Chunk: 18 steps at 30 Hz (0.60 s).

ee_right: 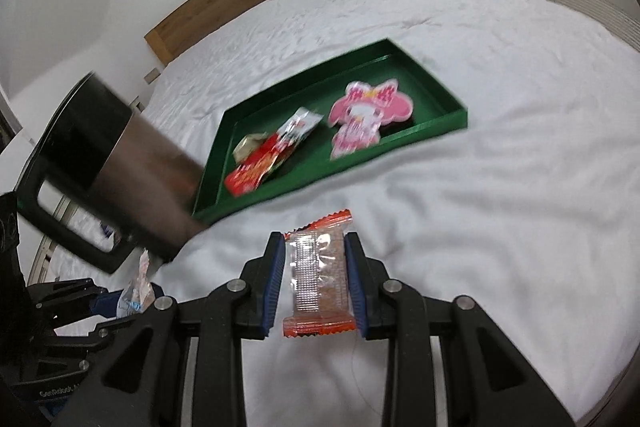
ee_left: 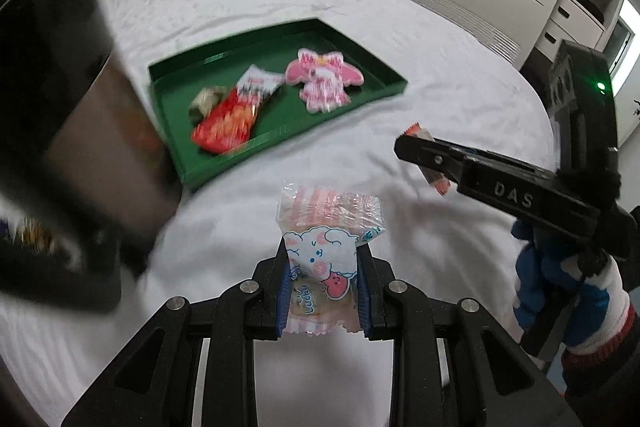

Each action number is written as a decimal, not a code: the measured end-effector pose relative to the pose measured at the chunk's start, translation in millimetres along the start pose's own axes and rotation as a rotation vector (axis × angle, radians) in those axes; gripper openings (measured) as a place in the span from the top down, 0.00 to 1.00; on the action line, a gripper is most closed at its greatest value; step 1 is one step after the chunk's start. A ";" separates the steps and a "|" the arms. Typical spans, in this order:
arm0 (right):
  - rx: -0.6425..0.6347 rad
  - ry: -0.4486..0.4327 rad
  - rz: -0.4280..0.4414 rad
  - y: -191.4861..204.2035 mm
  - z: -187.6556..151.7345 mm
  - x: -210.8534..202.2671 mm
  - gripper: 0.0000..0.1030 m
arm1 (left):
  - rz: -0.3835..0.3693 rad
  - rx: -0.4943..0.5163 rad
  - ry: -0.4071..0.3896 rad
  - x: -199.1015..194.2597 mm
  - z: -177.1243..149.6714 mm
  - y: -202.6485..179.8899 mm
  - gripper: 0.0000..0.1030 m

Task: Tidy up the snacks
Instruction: 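Lift and carry both snacks over the green tray with both tools, then lower both snacks into the green tray and open both tools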

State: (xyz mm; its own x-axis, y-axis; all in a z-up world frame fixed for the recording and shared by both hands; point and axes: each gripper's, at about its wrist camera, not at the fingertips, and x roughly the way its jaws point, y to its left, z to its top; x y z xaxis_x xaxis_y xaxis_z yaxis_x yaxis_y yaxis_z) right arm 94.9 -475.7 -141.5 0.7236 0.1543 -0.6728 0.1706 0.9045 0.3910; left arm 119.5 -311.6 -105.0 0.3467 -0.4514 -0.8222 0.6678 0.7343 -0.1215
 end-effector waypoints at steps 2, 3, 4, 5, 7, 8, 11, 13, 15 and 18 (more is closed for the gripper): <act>-0.003 -0.015 -0.012 -6.1 15.0 4.7 0.00 | 0.004 -0.015 -0.022 8.7 20.1 2.0 0.78; -0.005 -0.021 -0.016 -7.4 19.8 6.1 0.00 | 0.001 -0.025 -0.029 12.5 28.6 3.3 0.78; -0.010 -0.030 -0.025 -10.7 29.1 9.8 0.00 | 0.002 -0.033 -0.038 17.6 38.7 4.6 0.78; -0.014 -0.036 -0.033 -13.2 36.5 12.8 0.00 | 0.008 -0.037 -0.047 22.8 48.1 5.8 0.78; -0.025 -0.046 -0.049 -16.2 49.1 18.5 0.00 | 0.020 -0.042 -0.055 33.7 62.7 7.2 0.78; -0.033 -0.049 -0.060 -18.3 57.5 24.0 0.00 | 0.022 -0.050 -0.058 40.9 72.1 9.3 0.78; -0.050 -0.057 -0.090 -24.3 77.0 38.8 0.00 | 0.043 -0.064 -0.063 59.8 89.8 14.3 0.78; -0.057 -0.062 -0.112 -26.7 87.1 48.5 0.00 | 0.050 -0.075 -0.055 74.5 97.3 18.1 0.78; -0.063 -0.064 -0.135 -29.5 96.2 59.4 0.00 | 0.064 -0.081 -0.048 87.4 102.6 21.5 0.78; -0.083 -0.051 -0.183 -34.0 103.6 78.9 0.00 | 0.077 -0.088 -0.031 102.4 102.6 26.8 0.78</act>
State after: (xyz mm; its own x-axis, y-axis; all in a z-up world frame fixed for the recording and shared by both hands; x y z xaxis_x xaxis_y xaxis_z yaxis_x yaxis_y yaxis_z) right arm 215.4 -535.5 -142.9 0.7187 -0.0336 -0.6945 0.2481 0.9455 0.2110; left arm 240.5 -390.1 -135.4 0.4156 -0.4068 -0.8135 0.5786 0.8084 -0.1086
